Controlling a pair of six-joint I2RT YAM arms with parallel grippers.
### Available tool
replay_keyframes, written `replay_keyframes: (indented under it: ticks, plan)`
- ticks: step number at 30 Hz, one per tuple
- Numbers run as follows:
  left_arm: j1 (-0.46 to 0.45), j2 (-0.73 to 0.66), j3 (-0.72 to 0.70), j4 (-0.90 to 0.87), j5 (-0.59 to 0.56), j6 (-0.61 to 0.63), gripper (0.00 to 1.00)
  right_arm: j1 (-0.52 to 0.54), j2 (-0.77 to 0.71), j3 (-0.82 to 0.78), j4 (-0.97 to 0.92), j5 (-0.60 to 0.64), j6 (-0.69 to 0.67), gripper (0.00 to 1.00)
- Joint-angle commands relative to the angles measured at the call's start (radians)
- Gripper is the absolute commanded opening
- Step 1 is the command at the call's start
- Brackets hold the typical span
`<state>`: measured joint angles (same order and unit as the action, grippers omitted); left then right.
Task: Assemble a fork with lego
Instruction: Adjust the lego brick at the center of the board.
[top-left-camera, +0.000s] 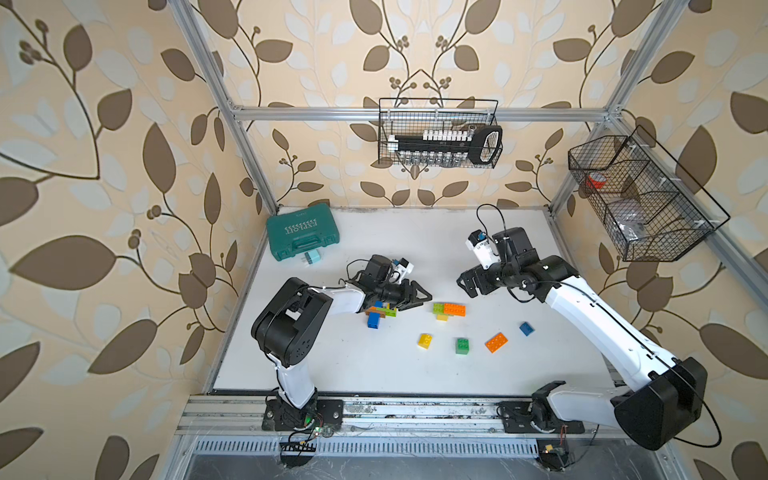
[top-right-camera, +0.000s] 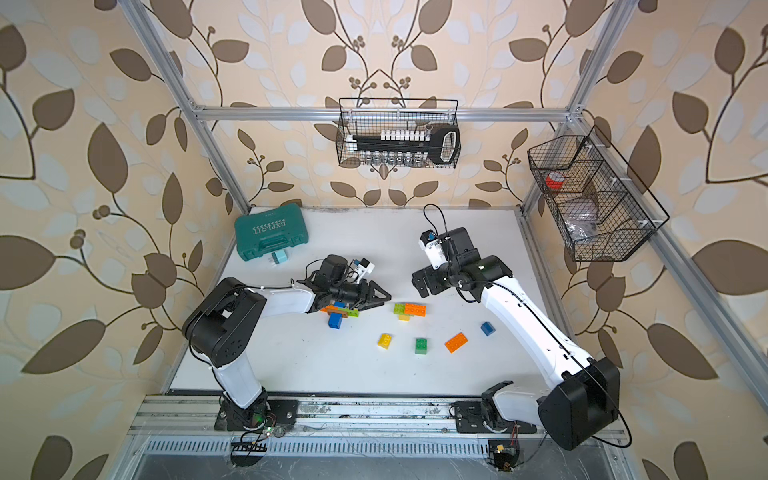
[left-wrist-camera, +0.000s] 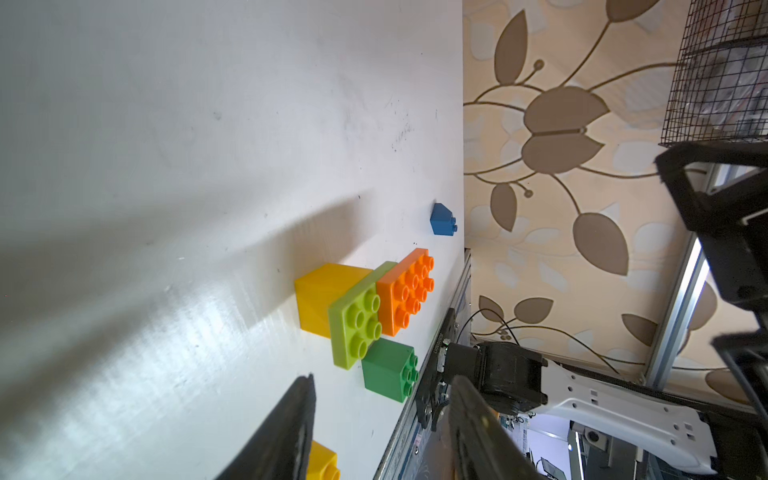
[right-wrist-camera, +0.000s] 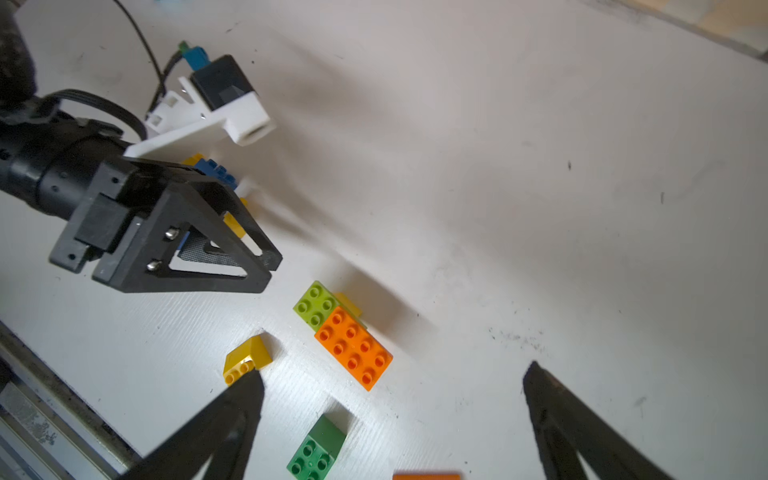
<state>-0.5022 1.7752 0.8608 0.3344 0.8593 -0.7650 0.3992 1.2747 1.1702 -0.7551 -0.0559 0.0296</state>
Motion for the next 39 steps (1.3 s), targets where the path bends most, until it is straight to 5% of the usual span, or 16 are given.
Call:
replay_keyframes:
  ticks: [1, 7, 15, 20, 25, 39]
  plan:
    - [0.015, -0.053, -0.010, 0.037, 0.031, 0.020, 0.53, -0.005, -0.080, -0.059, -0.053, 0.037, 0.136, 1.00]
    - [0.036, -0.071, -0.035, 0.049, 0.038, 0.022, 0.52, -0.007, -0.212, -0.156, -0.070, 0.093, 0.271, 1.00]
    - [0.044, -0.074, -0.049, 0.086, 0.037, -0.009, 0.52, -0.008, -0.182, -0.200, -0.271, 0.264, 0.637, 1.00]
    - [0.044, -0.077, -0.058, 0.104, 0.021, -0.022, 0.53, -0.008, -0.130, -0.265, -0.335, 0.228, 0.868, 0.97]
    - [0.044, -0.091, -0.071, 0.095, 0.004, -0.010, 0.54, -0.006, -0.150, -0.417, -0.208, 0.105, 1.041, 0.83]
    - [0.044, -0.070, -0.080, 0.122, 0.004, -0.023, 0.57, 0.028, -0.036, -0.524, -0.018, 0.056, 1.176, 0.65]
